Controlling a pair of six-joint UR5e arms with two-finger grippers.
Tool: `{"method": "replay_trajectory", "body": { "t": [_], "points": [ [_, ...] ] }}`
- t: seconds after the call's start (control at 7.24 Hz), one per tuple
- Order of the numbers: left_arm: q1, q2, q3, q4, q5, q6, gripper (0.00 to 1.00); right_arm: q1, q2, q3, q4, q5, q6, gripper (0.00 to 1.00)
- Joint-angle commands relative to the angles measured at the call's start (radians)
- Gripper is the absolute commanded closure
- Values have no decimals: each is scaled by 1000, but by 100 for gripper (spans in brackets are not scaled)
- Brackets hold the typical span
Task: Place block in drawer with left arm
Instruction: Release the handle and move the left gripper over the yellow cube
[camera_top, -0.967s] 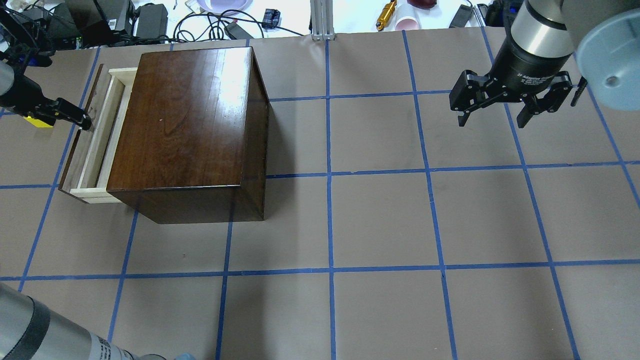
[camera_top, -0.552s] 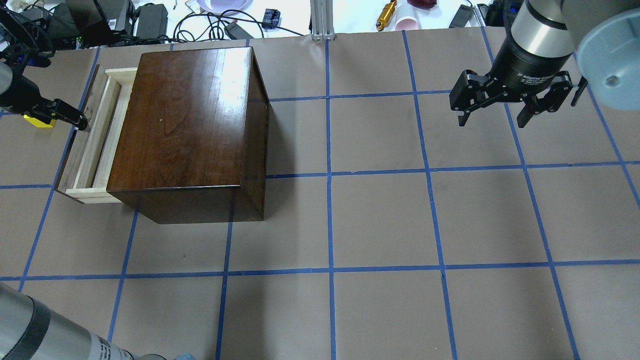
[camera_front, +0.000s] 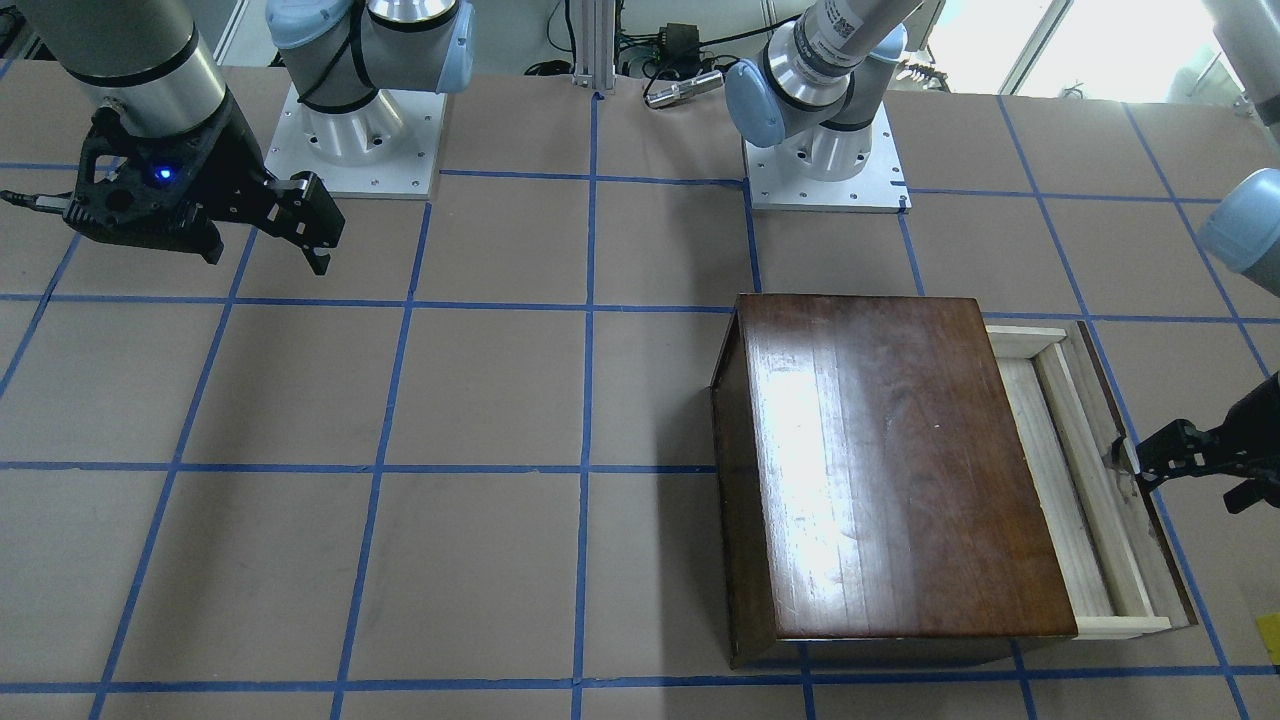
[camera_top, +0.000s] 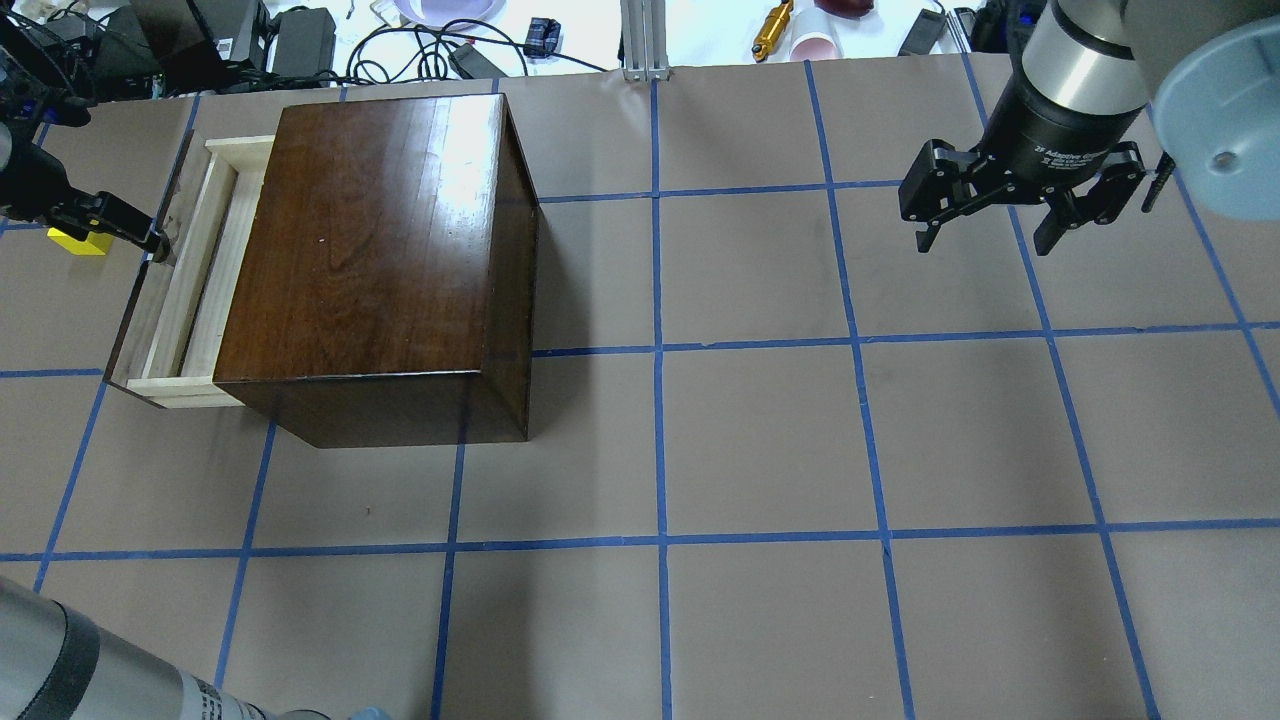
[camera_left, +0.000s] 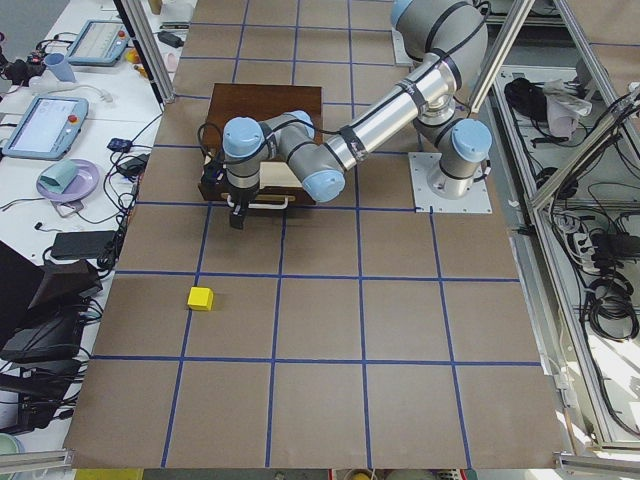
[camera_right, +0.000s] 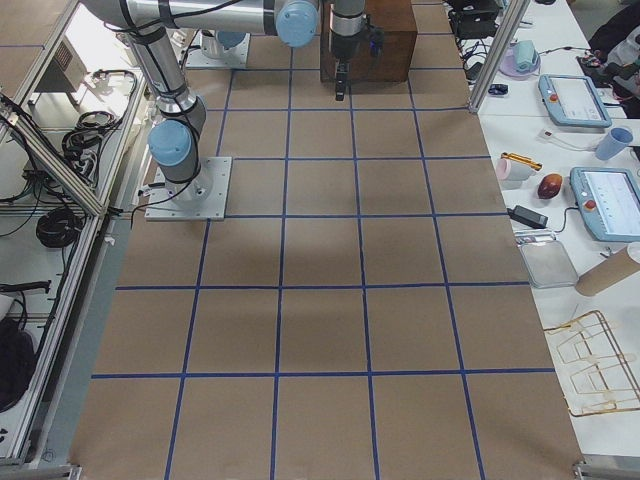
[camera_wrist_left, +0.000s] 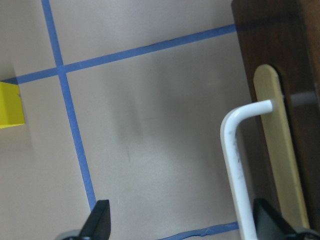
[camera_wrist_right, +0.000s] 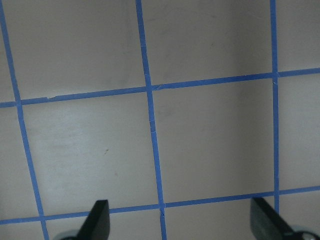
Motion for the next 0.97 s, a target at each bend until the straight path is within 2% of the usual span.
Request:
{"method": "replay_trajectory", "body": {
  "t": [0.0, 0.28, 0.83],
  "points": [
    [6, 30, 1, -28, 0, -2, 0, 0, 0, 0, 0, 0, 0, 0],
    [79, 38, 39, -94, -12, 1, 0, 0, 0, 1, 0, 0, 0, 0],
    [142, -63, 159, -101, -15, -24, 0, 0, 0, 0, 0, 0, 0, 0]
  ]
}}
